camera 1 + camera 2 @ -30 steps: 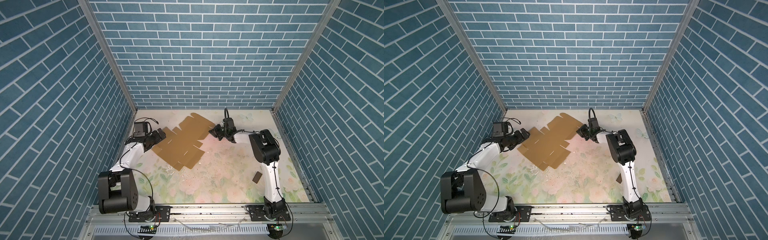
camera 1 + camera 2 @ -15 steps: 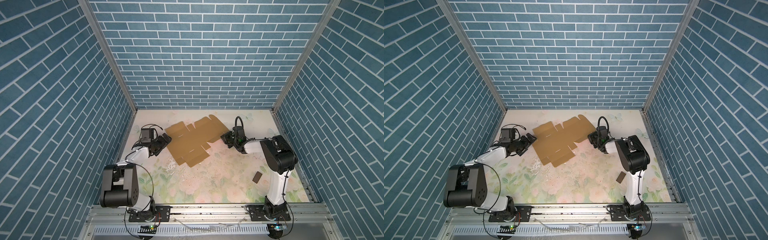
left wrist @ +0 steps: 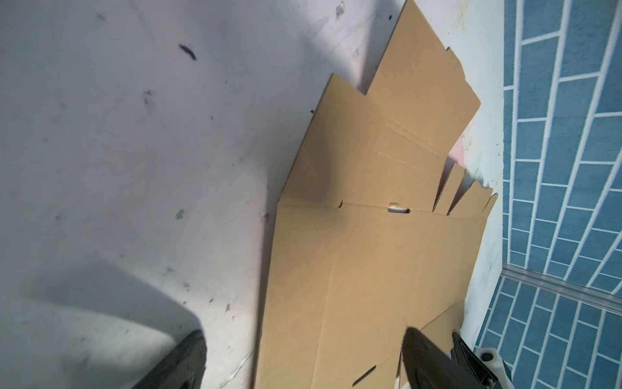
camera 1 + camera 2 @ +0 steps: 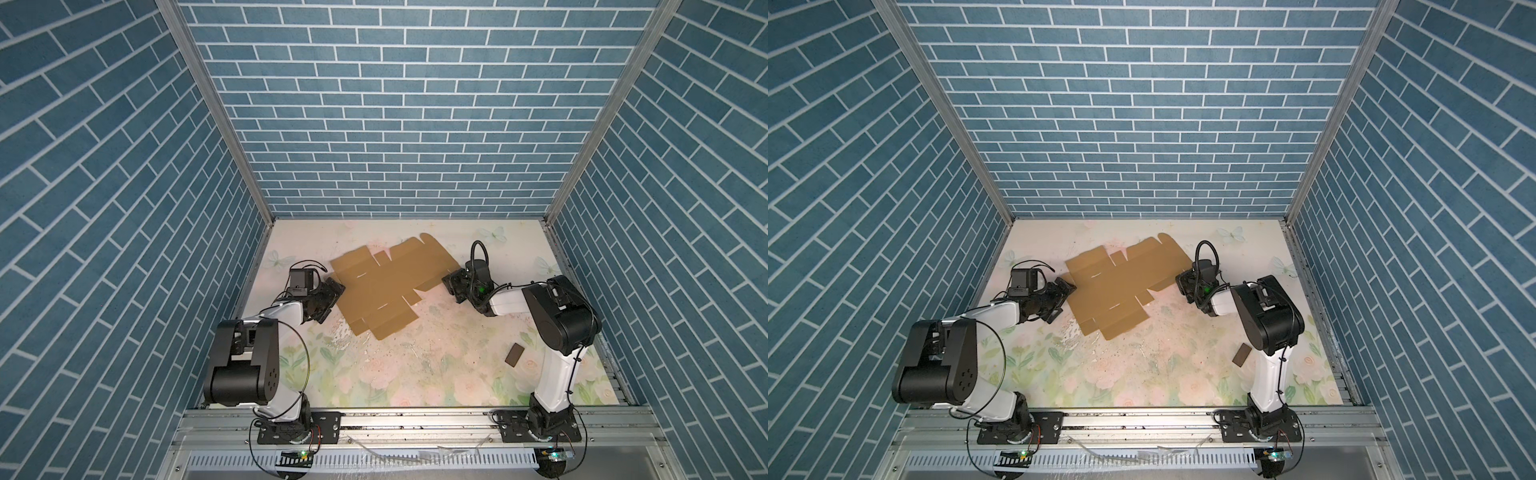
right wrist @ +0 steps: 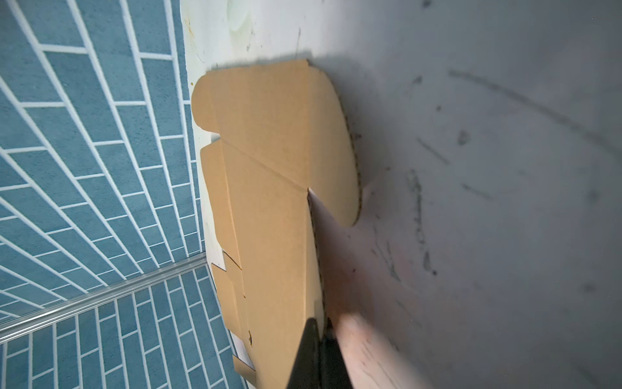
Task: Assemble paper box
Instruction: Rotate the paper box at the center of the table.
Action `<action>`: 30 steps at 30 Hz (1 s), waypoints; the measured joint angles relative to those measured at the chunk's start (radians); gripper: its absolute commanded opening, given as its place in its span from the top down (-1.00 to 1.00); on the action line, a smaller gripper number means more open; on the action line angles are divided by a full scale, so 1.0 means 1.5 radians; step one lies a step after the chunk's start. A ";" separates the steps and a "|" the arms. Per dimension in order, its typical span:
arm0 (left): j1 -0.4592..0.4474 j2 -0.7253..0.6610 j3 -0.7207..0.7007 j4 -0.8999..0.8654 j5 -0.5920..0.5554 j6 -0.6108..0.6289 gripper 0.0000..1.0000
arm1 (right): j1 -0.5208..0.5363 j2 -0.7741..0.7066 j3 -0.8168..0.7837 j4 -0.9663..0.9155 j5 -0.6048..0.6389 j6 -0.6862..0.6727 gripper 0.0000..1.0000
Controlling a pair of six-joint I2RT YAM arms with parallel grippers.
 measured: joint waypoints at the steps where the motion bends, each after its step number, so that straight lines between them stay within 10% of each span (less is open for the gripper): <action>1: 0.000 0.001 -0.001 0.004 0.000 -0.004 -0.78 | 0.001 0.000 0.000 0.000 0.000 0.001 1.00; 30: -0.032 0.035 0.090 -0.010 0.024 0.044 -0.42 | 0.009 0.012 -0.002 0.028 -0.004 0.007 1.00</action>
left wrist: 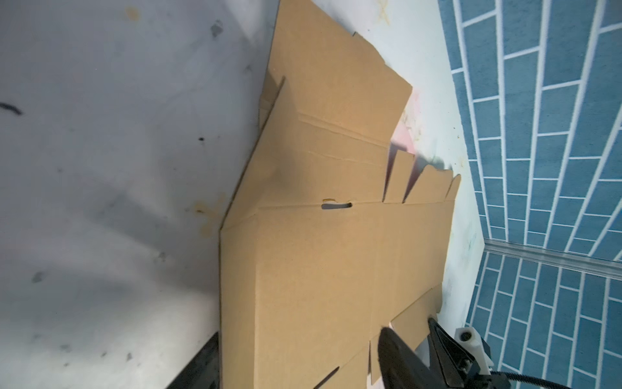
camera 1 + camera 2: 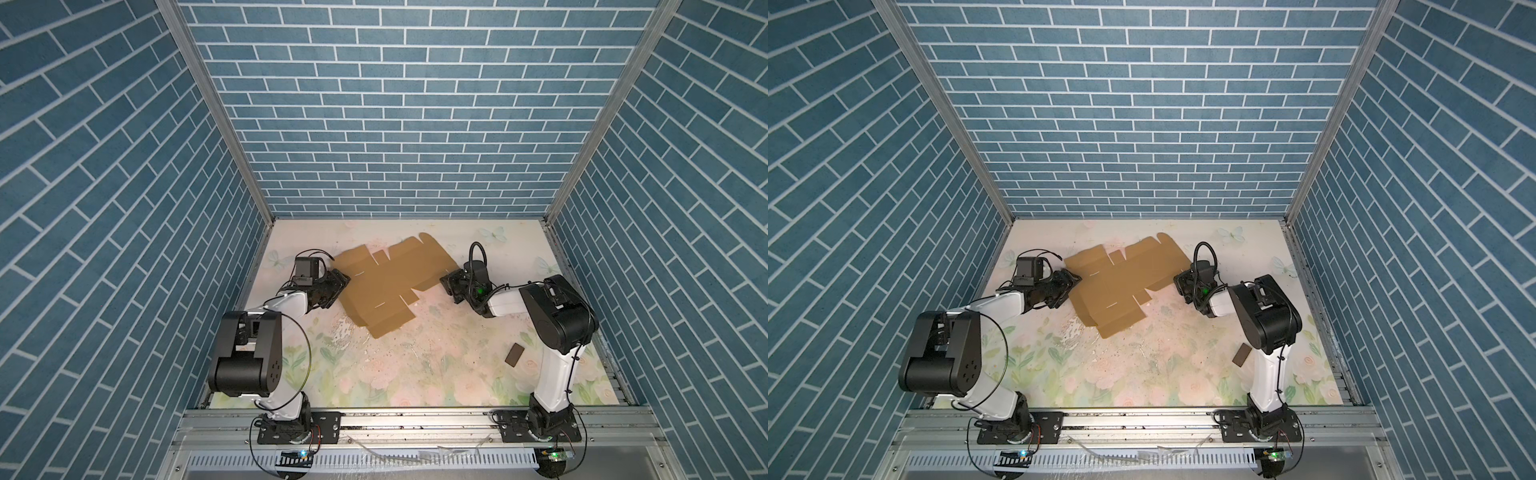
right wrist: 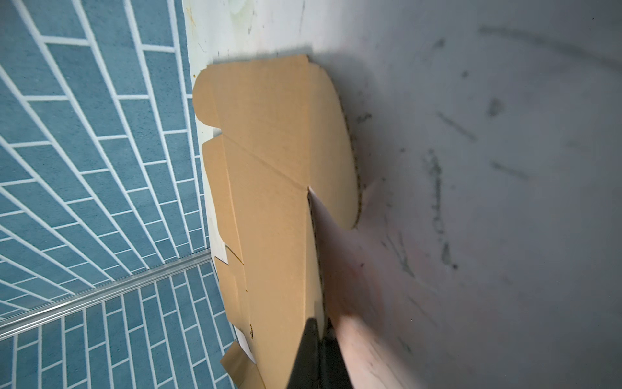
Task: Assemble paper box
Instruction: Rotate the paper box at the center of the table.
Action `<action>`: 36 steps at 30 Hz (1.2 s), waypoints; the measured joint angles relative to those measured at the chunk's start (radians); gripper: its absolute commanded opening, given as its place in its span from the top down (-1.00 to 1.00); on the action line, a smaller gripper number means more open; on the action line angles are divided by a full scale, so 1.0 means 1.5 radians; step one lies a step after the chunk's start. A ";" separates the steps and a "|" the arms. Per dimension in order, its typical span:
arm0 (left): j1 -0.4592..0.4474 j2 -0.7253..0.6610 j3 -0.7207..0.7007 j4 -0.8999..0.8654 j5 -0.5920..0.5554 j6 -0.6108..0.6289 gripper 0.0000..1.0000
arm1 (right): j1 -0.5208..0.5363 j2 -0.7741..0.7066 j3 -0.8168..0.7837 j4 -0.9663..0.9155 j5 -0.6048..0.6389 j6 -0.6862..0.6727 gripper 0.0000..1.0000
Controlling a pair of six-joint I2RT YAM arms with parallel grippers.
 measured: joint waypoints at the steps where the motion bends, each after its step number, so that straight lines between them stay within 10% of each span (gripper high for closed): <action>1: -0.001 0.000 0.005 -0.003 0.003 0.004 -0.41 | 0.000 0.002 0.000 0.001 -0.001 0.000 1.00; 31: -0.014 0.000 0.004 -0.082 -0.087 0.090 0.76 | -0.001 0.009 -0.027 0.058 -0.009 0.005 1.00; 36: -0.016 0.000 0.005 -0.085 -0.093 0.104 1.00 | -0.016 0.005 -0.039 0.057 -0.020 0.001 0.72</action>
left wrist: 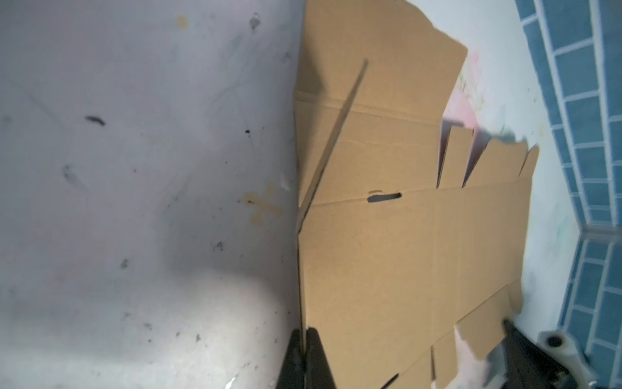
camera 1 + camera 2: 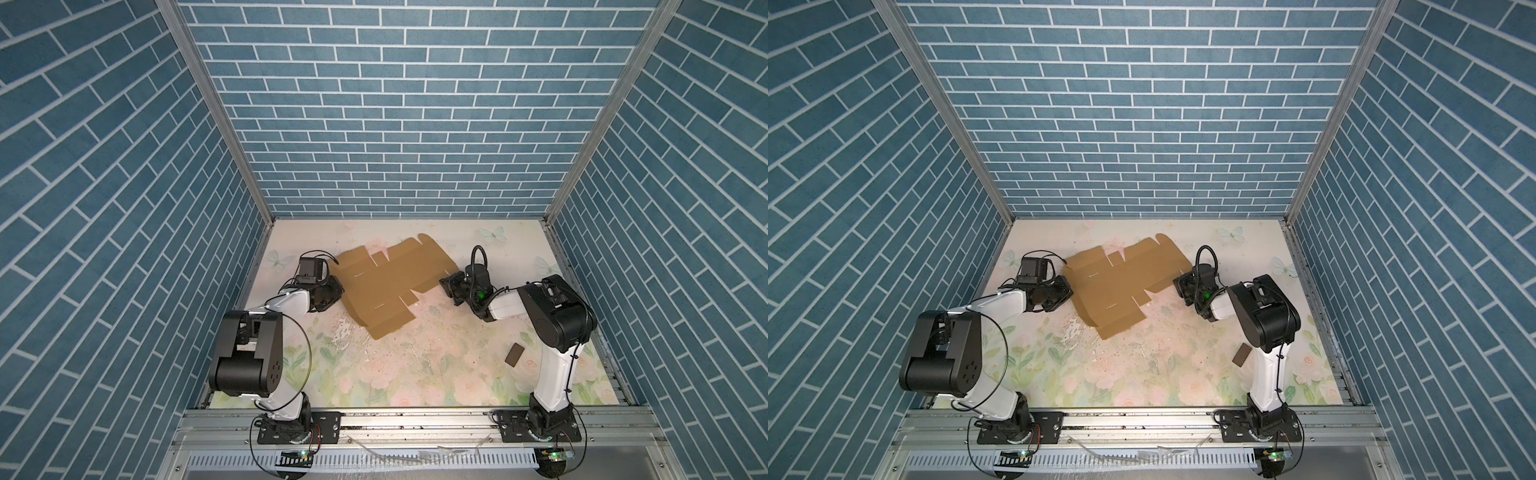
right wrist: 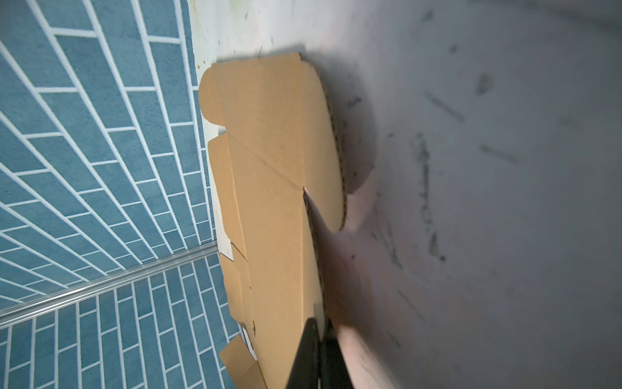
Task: Assemble paper box
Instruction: Rotate the paper box at the center of the table.
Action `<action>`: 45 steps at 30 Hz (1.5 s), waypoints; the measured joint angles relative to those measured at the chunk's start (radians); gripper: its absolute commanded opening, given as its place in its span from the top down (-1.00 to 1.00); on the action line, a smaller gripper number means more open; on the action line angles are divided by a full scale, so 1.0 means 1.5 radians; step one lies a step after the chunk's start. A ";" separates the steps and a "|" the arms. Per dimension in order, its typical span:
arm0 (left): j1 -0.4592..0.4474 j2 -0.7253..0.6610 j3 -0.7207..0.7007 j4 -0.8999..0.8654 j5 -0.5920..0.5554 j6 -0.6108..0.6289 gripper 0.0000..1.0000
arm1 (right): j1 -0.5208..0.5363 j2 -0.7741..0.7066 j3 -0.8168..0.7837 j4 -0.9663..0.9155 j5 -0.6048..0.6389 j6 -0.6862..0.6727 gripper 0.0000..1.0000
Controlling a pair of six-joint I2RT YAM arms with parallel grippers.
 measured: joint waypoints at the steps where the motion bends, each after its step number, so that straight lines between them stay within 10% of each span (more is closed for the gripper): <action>1: -0.002 0.000 0.002 -0.005 -0.005 0.007 1.00 | -0.006 -0.005 -0.013 -0.001 0.000 0.000 0.68; 11: -0.001 0.001 0.138 -0.106 0.001 0.210 0.96 | -0.126 -0.164 -0.073 -0.146 0.001 -0.110 0.18; 19: -0.001 0.002 0.293 -0.216 0.003 0.417 0.95 | -0.134 -0.222 0.107 -0.361 0.003 -0.326 0.00; 32: -0.058 0.054 0.578 -0.428 -0.104 0.760 0.89 | -0.131 -0.211 0.276 -0.451 -0.085 -0.491 0.07; 45: -0.154 0.085 0.595 -0.464 -0.162 0.945 1.00 | -0.084 -0.170 0.276 -0.470 -0.134 -0.533 0.13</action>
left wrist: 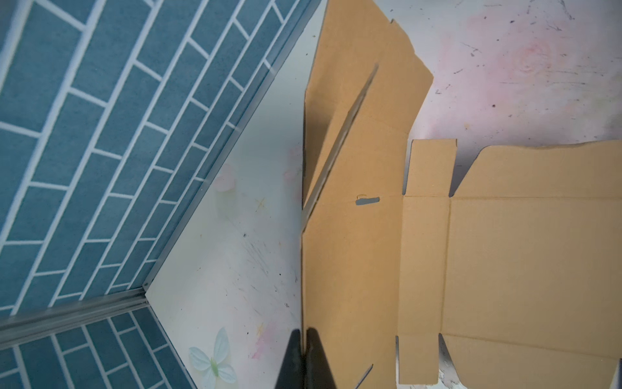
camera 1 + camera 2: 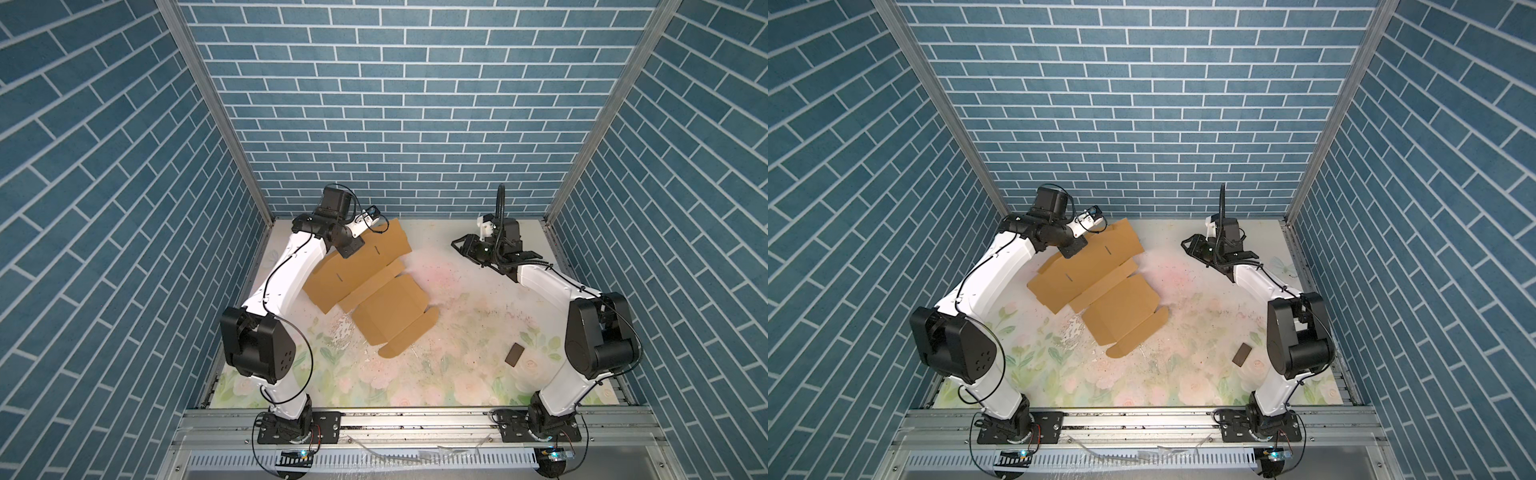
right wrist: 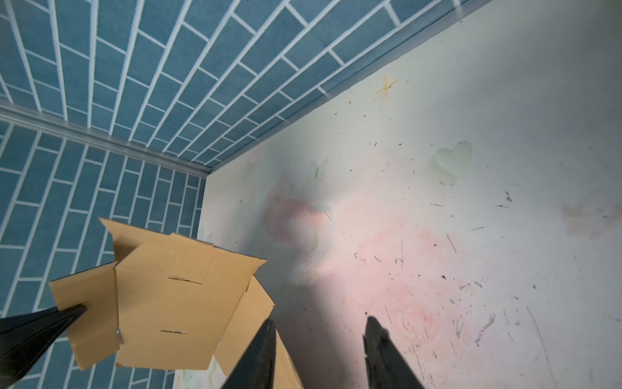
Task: Assemble paper box
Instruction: Rotate the paper box at the center of the table.
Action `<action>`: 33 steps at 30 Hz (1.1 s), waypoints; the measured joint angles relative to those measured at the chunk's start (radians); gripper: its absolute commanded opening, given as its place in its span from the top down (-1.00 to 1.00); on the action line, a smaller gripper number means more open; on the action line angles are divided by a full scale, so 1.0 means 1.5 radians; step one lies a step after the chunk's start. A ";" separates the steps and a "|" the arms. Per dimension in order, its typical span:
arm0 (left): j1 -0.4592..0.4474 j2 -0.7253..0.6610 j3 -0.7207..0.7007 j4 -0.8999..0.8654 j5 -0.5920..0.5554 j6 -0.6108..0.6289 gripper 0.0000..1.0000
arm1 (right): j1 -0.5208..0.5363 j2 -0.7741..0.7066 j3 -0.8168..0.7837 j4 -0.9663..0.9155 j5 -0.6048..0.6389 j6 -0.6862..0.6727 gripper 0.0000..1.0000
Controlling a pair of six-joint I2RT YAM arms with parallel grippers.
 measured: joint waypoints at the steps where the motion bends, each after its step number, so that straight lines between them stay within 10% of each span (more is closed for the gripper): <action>1: -0.005 0.005 -0.003 0.004 -0.002 0.011 1.00 | 0.004 0.000 0.000 -0.006 0.000 -0.008 0.13; 33: -0.075 0.022 -0.123 0.106 -0.122 -0.046 1.00 | 0.183 0.163 -0.032 0.190 0.082 0.053 0.07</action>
